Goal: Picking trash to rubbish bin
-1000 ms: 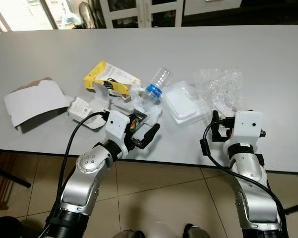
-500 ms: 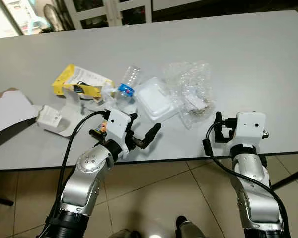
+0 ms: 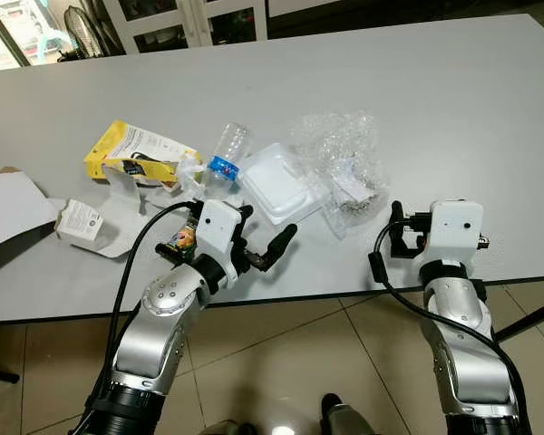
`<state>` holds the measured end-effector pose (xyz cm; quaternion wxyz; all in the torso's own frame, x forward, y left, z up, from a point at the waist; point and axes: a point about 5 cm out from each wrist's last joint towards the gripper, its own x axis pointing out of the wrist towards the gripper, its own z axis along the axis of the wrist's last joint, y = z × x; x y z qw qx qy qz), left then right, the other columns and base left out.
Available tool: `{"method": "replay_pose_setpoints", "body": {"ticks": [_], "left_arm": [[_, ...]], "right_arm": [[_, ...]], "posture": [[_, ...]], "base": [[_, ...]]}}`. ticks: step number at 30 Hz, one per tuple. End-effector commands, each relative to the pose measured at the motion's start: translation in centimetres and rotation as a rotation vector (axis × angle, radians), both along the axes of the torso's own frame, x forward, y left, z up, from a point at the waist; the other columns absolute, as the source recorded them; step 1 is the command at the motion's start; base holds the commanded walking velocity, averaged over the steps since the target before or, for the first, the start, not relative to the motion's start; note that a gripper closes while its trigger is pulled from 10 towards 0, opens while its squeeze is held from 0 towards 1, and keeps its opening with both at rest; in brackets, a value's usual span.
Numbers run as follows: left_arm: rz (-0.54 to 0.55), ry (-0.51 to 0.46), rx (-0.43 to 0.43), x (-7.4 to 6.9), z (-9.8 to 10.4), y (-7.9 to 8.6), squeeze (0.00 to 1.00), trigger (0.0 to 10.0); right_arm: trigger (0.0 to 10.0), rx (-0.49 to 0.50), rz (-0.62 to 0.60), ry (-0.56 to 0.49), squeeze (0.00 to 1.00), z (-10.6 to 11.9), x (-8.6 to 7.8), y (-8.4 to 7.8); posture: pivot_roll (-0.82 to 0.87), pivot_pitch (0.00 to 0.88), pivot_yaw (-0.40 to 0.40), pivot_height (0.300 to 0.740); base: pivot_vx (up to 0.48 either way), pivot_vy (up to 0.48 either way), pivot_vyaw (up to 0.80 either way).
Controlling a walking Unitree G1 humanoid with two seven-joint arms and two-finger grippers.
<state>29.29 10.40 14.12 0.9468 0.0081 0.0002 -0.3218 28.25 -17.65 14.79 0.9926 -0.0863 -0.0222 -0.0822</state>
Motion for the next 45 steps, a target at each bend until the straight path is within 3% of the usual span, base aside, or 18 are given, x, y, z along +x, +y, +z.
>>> {"method": "replay_pose_setpoints", "body": {"ticks": [1, 14, 29, 35, 41, 45], "left_arm": [[0.014, -0.002, 0.002, -0.3, 0.0, 0.3, 0.00, 10.0], [-0.005, 0.006, 0.002, -0.8, 0.4, 1.0, 0.00, 10.0], [-0.118, -0.018, 0.009, -1.7, 3.8, 1.9, 0.00, 10.0], [-0.129, -0.017, 0.007, -1.8, 4.1, 1.9, 0.00, 10.0], [-0.171, -0.014, 0.010, -2.2, 5.2, 2.2, 0.00, 10.0], [-0.173, -0.001, 0.020, -2.4, 5.1, 2.3, 0.00, 10.0]], "right_arm": [[10.0, 0.009, 0.018, 0.013, 0.08, -0.2, 0.1, 0.2], [10.0, 0.007, 0.101, -0.030, 0.08, 1.2, 1.9, 1.4], [10.0, 0.065, 0.265, 0.011, 0.08, 1.7, 4.7, 2.1], [10.0, 0.058, 0.265, 0.008, 0.08, 1.8, 4.9, 2.2], [10.0, -0.031, 0.250, -0.054, 0.08, 3.0, 5.7, 2.2], [10.0, -0.061, 0.225, -0.038, 0.08, 2.9, 6.3, 2.1]], "posture": [[-0.03, 0.187, 0.098, 0.740], [0.00, 0.225, 0.104, 0.740], [0.08, 0.278, 0.139, 0.740], [0.08, 0.278, 0.139, 0.740], [0.12, 0.291, 0.155, 0.740], [0.12, 0.291, 0.155, 0.740]], "base": [[0.000, 0.000, 0.00], [0.000, 0.000, 0.00], [0.000, 0.000, 0.00], [0.000, 0.000, 0.00], [0.000, 0.000, 0.00], [0.000, 0.000, 0.00]]}}
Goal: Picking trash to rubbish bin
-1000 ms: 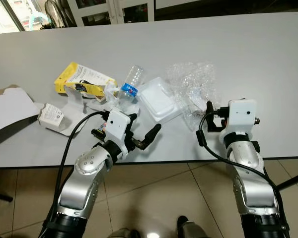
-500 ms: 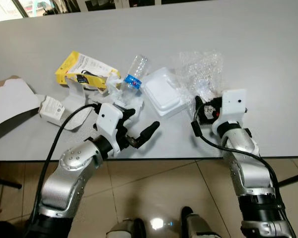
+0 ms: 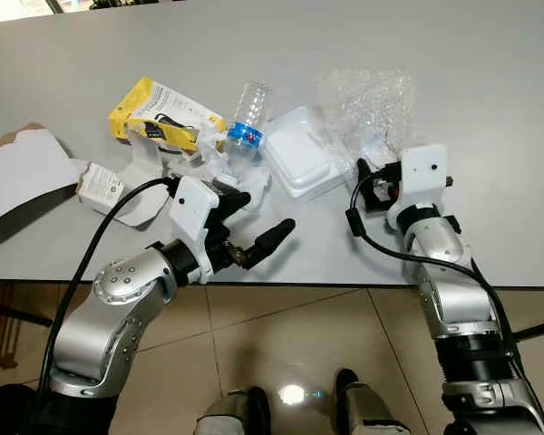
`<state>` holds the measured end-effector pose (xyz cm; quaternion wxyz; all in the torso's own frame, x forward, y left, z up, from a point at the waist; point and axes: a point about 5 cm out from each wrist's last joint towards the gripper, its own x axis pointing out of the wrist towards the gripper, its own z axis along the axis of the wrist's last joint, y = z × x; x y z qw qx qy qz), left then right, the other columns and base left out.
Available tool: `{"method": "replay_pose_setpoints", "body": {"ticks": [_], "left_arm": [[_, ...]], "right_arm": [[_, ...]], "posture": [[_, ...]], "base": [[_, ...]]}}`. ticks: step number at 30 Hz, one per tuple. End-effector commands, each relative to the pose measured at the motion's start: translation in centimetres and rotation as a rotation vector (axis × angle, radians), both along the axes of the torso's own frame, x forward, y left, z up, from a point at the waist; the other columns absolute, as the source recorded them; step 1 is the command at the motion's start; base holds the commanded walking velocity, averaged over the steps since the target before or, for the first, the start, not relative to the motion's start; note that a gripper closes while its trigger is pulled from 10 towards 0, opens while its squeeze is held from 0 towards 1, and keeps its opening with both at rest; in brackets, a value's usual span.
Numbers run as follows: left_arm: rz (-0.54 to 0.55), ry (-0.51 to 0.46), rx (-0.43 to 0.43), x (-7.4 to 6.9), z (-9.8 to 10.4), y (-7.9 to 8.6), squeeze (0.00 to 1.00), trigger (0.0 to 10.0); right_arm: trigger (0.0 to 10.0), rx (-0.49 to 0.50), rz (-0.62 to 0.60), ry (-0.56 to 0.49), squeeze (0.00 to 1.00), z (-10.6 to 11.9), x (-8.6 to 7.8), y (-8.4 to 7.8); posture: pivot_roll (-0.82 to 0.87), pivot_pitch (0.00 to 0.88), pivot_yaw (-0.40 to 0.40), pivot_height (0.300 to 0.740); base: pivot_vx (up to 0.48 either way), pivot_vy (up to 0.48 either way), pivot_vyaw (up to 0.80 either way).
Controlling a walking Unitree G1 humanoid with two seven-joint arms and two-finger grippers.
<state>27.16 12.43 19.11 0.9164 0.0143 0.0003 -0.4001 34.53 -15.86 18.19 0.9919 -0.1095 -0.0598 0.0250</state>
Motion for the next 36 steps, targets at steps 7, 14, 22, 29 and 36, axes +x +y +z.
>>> {"method": "replay_pose_setpoints", "body": {"ticks": [7, 14, 22, 29, 36], "left_arm": [[0.002, 0.016, 0.015, -0.5, 0.3, 0.3, 0.00, 10.0], [-0.002, 0.022, 0.015, -0.6, 0.4, 0.3, 0.00, 10.0], [-0.033, 0.008, -0.004, -0.7, 1.2, 0.0, 0.00, 10.0], [-0.039, 0.021, 0.004, -0.7, 1.0, -0.1, 0.00, 10.0], [-0.041, 0.028, 0.006, -0.7, 0.9, -0.2, 0.00, 10.0]], "right_arm": [[10.0, 0.041, 0.005, 0.169, 0.00, -3.6, 0.1, 0.8], [2.5, 0.169, -0.010, 0.289, 0.00, -6.1, -0.4, 0.7], [0.0, 0.146, -0.034, 0.267, 0.00, -6.0, -0.5, -0.2], [0.0, 0.119, -0.045, 0.214, 0.00, -5.5, -0.6, -0.2], [0.0, 0.104, -0.045, 0.192, 0.00, -5.5, -0.8, -0.1]], "posture": [[0.13, 0.292, 0.153, 0.740], [0.13, 0.292, 0.153, 0.740], [0.13, 0.292, 0.158, 0.740], [0.13, 0.291, 0.163, 0.740], [0.12, 0.291, 0.163, 0.740]], "base": [[0.000, 0.000, 0.00], [0.000, 0.000, 0.00], [0.000, 0.000, 0.00], [0.000, 0.000, 0.00], [0.000, 0.000, 0.00]]}}
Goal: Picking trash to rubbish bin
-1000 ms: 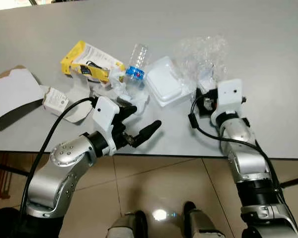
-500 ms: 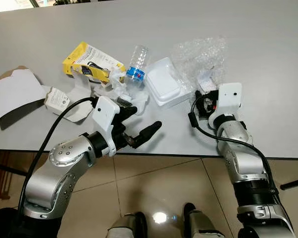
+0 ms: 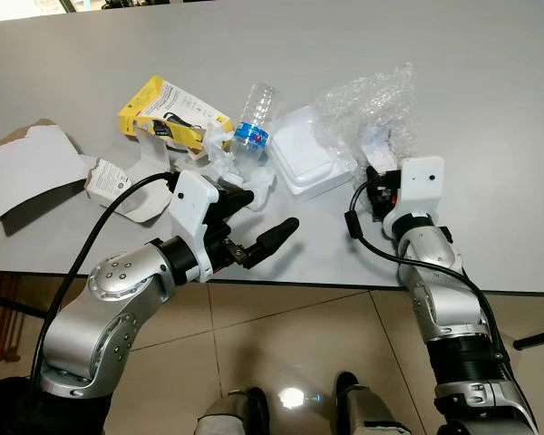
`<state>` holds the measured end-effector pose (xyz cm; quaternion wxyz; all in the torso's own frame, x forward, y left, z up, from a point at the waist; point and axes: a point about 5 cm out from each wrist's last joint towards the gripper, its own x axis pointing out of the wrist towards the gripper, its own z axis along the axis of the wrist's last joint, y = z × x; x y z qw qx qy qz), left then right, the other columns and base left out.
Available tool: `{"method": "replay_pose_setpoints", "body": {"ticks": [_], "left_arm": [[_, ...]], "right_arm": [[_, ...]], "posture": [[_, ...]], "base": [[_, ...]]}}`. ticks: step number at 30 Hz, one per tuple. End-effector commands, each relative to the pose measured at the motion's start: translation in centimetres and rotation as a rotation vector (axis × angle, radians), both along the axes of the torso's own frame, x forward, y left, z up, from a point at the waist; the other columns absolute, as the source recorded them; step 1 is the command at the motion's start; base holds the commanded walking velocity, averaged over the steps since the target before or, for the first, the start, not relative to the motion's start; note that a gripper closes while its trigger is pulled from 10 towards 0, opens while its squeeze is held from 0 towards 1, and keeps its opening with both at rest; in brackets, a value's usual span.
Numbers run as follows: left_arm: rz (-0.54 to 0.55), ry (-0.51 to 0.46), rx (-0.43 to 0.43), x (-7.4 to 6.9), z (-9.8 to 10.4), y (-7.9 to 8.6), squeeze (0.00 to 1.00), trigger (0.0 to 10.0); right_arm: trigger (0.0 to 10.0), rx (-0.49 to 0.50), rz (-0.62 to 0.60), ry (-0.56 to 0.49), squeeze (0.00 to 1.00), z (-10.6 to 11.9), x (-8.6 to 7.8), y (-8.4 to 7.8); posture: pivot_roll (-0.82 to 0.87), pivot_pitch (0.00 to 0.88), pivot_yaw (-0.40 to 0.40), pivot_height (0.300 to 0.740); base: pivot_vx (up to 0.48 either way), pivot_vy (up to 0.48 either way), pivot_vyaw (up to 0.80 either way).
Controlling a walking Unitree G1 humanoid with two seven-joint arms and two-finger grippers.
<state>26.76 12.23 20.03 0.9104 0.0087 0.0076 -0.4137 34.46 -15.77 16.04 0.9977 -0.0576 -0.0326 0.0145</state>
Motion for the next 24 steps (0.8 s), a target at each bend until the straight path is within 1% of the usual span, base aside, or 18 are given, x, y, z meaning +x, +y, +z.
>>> {"method": "replay_pose_setpoints", "body": {"ticks": [1, 10, 16, 24], "left_arm": [[-0.011, 0.010, 0.009, -0.32, -0.06, 0.03, 0.00, 10.0], [-0.006, 0.017, 0.010, -0.41, -0.26, 0.02, 0.00, 10.0], [-0.003, 0.017, 0.013, -0.37, -0.28, 0.02, 0.00, 10.0], [-0.006, 0.014, 0.015, -0.36, -0.28, -0.15, 0.00, 10.0]], "right_arm": [[0.0, -0.001, -0.017, 0.135, 0.00, -3.28, -0.74, -0.16], [0.0, -0.013, -0.028, 0.118, 0.00, -3.24, -0.68, -0.32], [0.0, -0.034, -0.063, 0.075, 0.00, -2.75, -0.69, -0.60], [0.0, -0.040, -0.075, 0.057, 0.00, -2.59, -0.72, -0.79]], "posture": [[0.12, 0.291, 0.163, 0.740], [0.12, 0.291, 0.163, 0.740], [0.12, 0.291, 0.163, 0.740], [0.12, 0.293, 0.163, 0.740]], "base": [[0.000, 0.000, 0.00], [0.000, 0.000, 0.00], [0.000, 0.000, 0.00], [0.000, 0.000, 0.00]]}}
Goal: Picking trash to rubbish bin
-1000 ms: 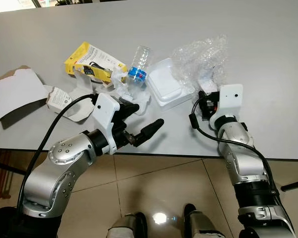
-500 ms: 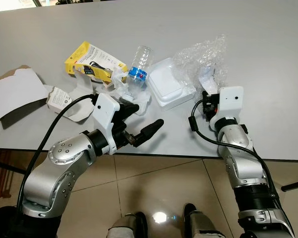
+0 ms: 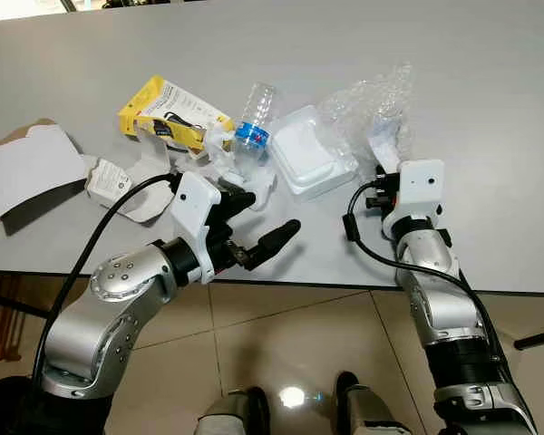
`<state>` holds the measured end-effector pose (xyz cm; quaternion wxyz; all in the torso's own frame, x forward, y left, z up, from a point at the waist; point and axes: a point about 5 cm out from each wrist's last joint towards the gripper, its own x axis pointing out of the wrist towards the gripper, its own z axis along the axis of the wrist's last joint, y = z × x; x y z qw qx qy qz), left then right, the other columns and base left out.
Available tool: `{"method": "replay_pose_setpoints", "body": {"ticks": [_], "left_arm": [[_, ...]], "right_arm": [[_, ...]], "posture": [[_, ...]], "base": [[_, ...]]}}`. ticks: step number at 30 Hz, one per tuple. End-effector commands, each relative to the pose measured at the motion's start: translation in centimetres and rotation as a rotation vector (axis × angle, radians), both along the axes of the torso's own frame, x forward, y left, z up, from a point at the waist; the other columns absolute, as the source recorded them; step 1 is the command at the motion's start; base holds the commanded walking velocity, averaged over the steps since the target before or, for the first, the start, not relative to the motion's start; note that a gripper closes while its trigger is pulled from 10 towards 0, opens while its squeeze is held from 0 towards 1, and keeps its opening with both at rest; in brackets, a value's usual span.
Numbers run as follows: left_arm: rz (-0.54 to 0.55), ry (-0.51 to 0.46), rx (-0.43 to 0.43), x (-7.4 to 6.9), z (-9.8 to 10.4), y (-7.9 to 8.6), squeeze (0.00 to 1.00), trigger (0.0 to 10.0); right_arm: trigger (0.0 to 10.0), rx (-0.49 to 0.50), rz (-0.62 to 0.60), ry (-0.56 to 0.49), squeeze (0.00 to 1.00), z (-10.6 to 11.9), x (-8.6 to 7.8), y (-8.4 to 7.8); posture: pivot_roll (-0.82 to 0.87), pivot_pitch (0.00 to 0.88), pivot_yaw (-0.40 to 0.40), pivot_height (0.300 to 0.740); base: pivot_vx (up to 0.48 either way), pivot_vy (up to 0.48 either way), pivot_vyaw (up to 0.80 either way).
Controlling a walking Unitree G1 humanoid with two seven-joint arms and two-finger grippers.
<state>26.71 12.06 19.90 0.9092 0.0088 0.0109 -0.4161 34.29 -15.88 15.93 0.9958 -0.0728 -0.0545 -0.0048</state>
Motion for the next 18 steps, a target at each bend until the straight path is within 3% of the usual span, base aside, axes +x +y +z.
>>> {"method": "replay_pose_setpoints", "body": {"ticks": [1, 18], "left_arm": [[-0.001, 0.008, 0.012, -0.3, -0.1, 0.0, 0.00, 10.0], [0.002, 0.001, 0.013, 0.0, -0.1, -0.1, 0.00, 10.0]], "right_arm": [[0.0, -0.008, -0.040, 0.103, 0.00, -2.5, -0.5, -0.7], [0.0, -0.065, -0.116, -0.035, 0.00, -0.4, -0.6, -1.7]], "posture": [[0.12, 0.293, 0.163, 0.740], [0.11, 0.280, 0.165, 0.740]], "base": [[0.000, 0.000, 0.00], [0.000, 0.000, 0.00]]}}
